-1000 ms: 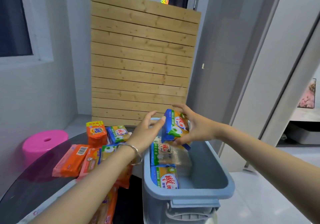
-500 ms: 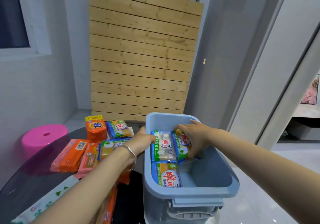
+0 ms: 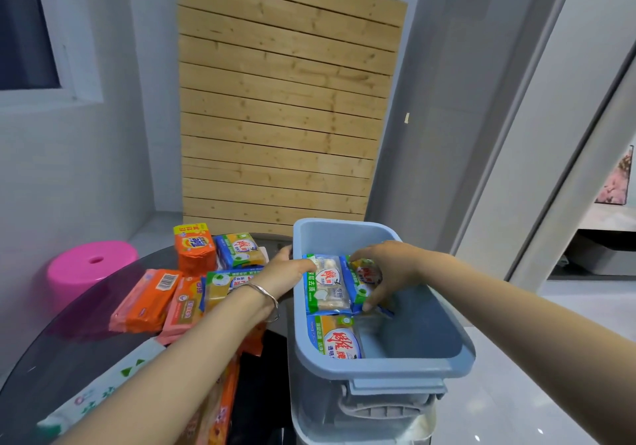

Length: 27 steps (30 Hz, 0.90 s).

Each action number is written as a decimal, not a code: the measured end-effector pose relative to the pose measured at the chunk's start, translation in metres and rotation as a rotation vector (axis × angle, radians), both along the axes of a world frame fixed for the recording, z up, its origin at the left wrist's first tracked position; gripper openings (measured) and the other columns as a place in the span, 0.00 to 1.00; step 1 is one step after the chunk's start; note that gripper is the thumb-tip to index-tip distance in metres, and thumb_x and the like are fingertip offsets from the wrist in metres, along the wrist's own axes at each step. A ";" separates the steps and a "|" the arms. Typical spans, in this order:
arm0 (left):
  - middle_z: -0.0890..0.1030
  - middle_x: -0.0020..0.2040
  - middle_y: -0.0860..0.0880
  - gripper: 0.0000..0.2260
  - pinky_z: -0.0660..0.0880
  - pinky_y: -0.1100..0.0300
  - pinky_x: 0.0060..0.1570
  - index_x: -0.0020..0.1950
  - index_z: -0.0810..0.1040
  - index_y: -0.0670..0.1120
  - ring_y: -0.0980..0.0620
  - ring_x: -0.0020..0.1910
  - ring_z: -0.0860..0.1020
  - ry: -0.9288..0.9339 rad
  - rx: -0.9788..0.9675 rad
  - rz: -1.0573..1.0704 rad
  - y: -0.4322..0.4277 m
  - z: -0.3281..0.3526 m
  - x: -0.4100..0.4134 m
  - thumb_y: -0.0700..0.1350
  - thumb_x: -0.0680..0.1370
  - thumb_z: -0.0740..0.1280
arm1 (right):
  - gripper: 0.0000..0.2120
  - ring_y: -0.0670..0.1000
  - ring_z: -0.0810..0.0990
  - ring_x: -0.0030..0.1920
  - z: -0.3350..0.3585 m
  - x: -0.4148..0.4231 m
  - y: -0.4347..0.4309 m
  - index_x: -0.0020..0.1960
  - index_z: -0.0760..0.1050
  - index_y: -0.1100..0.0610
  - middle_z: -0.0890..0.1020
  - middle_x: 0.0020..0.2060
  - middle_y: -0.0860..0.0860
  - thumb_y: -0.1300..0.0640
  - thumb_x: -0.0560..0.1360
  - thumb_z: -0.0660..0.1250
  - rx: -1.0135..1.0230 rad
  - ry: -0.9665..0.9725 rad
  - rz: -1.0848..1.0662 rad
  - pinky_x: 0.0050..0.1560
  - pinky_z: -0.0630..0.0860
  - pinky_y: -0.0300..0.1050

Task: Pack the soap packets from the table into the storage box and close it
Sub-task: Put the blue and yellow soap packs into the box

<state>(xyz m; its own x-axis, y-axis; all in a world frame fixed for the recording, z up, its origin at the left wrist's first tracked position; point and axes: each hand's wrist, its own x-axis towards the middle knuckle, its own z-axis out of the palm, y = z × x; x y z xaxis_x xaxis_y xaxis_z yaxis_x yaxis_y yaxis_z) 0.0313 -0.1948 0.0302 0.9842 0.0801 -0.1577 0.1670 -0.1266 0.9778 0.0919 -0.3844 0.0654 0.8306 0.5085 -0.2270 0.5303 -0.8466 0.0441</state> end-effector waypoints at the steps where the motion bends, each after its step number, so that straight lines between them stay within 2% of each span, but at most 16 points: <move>1: 0.78 0.52 0.44 0.22 0.73 0.74 0.24 0.70 0.67 0.42 0.57 0.36 0.76 -0.013 -0.021 0.004 0.001 -0.001 -0.002 0.40 0.76 0.65 | 0.38 0.50 0.69 0.68 0.005 -0.004 0.000 0.71 0.65 0.49 0.72 0.68 0.46 0.41 0.65 0.74 0.096 0.061 -0.041 0.68 0.68 0.47; 3: 0.77 0.58 0.45 0.23 0.75 0.72 0.30 0.70 0.67 0.42 0.55 0.44 0.78 -0.054 -0.068 0.018 0.008 -0.003 -0.006 0.43 0.76 0.66 | 0.34 0.49 0.69 0.69 0.014 -0.012 0.003 0.70 0.67 0.50 0.71 0.69 0.47 0.45 0.68 0.74 0.313 0.169 -0.072 0.68 0.69 0.46; 5: 0.74 0.64 0.46 0.26 0.75 0.67 0.41 0.72 0.66 0.43 0.52 0.52 0.77 -0.075 -0.097 0.051 0.020 -0.006 -0.009 0.46 0.76 0.67 | 0.29 0.48 0.73 0.66 0.023 -0.021 0.009 0.68 0.70 0.51 0.73 0.67 0.47 0.48 0.70 0.73 0.495 0.182 -0.052 0.67 0.71 0.45; 6: 0.73 0.66 0.45 0.25 0.76 0.65 0.43 0.72 0.66 0.44 0.51 0.51 0.78 -0.076 -0.131 0.078 0.031 -0.008 -0.010 0.46 0.76 0.67 | 0.26 0.47 0.74 0.64 0.026 -0.025 0.017 0.66 0.72 0.51 0.75 0.66 0.47 0.48 0.70 0.72 0.574 0.172 -0.034 0.66 0.72 0.45; 7: 0.73 0.66 0.44 0.24 0.77 0.64 0.40 0.71 0.67 0.44 0.52 0.48 0.79 -0.074 -0.180 0.102 0.042 -0.010 -0.010 0.45 0.76 0.66 | 0.24 0.46 0.76 0.63 0.030 -0.029 0.026 0.65 0.73 0.50 0.76 0.65 0.46 0.48 0.70 0.72 0.649 0.167 -0.022 0.66 0.72 0.46; 9: 0.78 0.58 0.44 0.20 0.77 0.63 0.35 0.69 0.70 0.44 0.53 0.43 0.79 -0.080 -0.221 0.157 0.068 -0.013 -0.010 0.44 0.77 0.65 | 0.20 0.44 0.78 0.60 0.037 -0.037 0.048 0.62 0.75 0.50 0.78 0.61 0.45 0.49 0.71 0.71 0.773 0.176 0.002 0.64 0.74 0.44; 11: 0.80 0.48 0.47 0.18 0.75 0.60 0.39 0.67 0.71 0.44 0.52 0.42 0.79 -0.093 -0.214 0.222 0.099 -0.017 -0.012 0.42 0.77 0.65 | 0.19 0.44 0.80 0.58 0.042 -0.043 0.082 0.61 0.76 0.51 0.79 0.60 0.46 0.50 0.72 0.71 0.844 0.202 0.025 0.61 0.75 0.41; 13: 0.79 0.45 0.48 0.17 0.73 0.60 0.40 0.66 0.72 0.43 0.53 0.41 0.77 -0.102 -0.189 0.276 0.129 -0.023 -0.015 0.41 0.78 0.64 | 0.18 0.47 0.81 0.56 0.044 -0.044 0.116 0.61 0.77 0.53 0.80 0.59 0.47 0.52 0.72 0.71 0.869 0.238 0.038 0.60 0.75 0.47; 15: 0.79 0.49 0.44 0.15 0.72 0.61 0.41 0.64 0.73 0.43 0.54 0.40 0.77 -0.101 -0.153 0.324 0.158 -0.032 -0.020 0.40 0.78 0.64 | 0.17 0.47 0.79 0.53 0.039 -0.037 0.154 0.60 0.76 0.53 0.79 0.58 0.48 0.51 0.73 0.71 0.842 0.253 0.022 0.61 0.75 0.53; 17: 0.79 0.53 0.41 0.11 0.72 0.61 0.42 0.60 0.74 0.44 0.54 0.40 0.77 -0.109 -0.126 0.382 0.185 -0.042 -0.024 0.39 0.77 0.64 | 0.20 0.46 0.77 0.54 0.028 -0.025 0.191 0.62 0.75 0.54 0.78 0.61 0.50 0.48 0.72 0.71 0.791 0.246 -0.013 0.57 0.76 0.47; 19: 0.79 0.55 0.41 0.14 0.73 0.63 0.38 0.63 0.73 0.43 0.53 0.41 0.77 -0.122 -0.099 0.442 0.206 -0.055 -0.027 0.38 0.77 0.64 | 0.25 0.49 0.76 0.58 0.014 -0.009 0.222 0.65 0.73 0.57 0.76 0.64 0.55 0.48 0.72 0.71 0.767 0.273 -0.064 0.54 0.72 0.40; 21: 0.79 0.57 0.43 0.18 0.75 0.65 0.38 0.67 0.71 0.42 0.51 0.46 0.76 -0.124 -0.076 0.478 0.222 -0.067 -0.029 0.39 0.77 0.65 | 0.28 0.53 0.75 0.63 -0.003 0.004 0.251 0.68 0.69 0.60 0.74 0.65 0.57 0.50 0.72 0.71 0.758 0.323 -0.141 0.54 0.69 0.39; 24: 0.79 0.61 0.42 0.19 0.73 0.58 0.54 0.67 0.70 0.42 0.51 0.52 0.76 -0.112 -0.088 0.501 0.235 -0.078 -0.028 0.41 0.76 0.66 | 0.33 0.55 0.72 0.66 -0.029 0.022 0.286 0.71 0.65 0.60 0.70 0.68 0.58 0.49 0.71 0.72 0.755 0.339 -0.249 0.57 0.69 0.43; 26: 0.78 0.61 0.43 0.19 0.72 0.61 0.53 0.67 0.70 0.42 0.52 0.53 0.75 -0.116 -0.102 0.492 0.240 -0.078 -0.024 0.42 0.77 0.65 | 0.37 0.57 0.71 0.67 -0.045 0.035 0.303 0.72 0.63 0.58 0.69 0.69 0.58 0.46 0.69 0.73 0.745 0.317 -0.312 0.62 0.70 0.47; 27: 0.78 0.60 0.46 0.19 0.72 0.63 0.48 0.67 0.70 0.42 0.53 0.52 0.74 -0.123 -0.103 0.479 0.240 -0.077 -0.021 0.43 0.77 0.65 | 0.39 0.57 0.71 0.67 -0.051 0.040 0.309 0.72 0.62 0.57 0.68 0.69 0.57 0.44 0.68 0.74 0.741 0.296 -0.338 0.63 0.70 0.49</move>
<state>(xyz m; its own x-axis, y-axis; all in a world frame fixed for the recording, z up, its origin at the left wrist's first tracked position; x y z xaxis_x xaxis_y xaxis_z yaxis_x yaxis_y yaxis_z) 0.0101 0.0457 -0.0463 0.8523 0.5178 -0.0740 0.0659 0.0340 0.9972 0.1315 -0.0753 0.0145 0.9228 0.3478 -0.1658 0.1477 -0.7167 -0.6816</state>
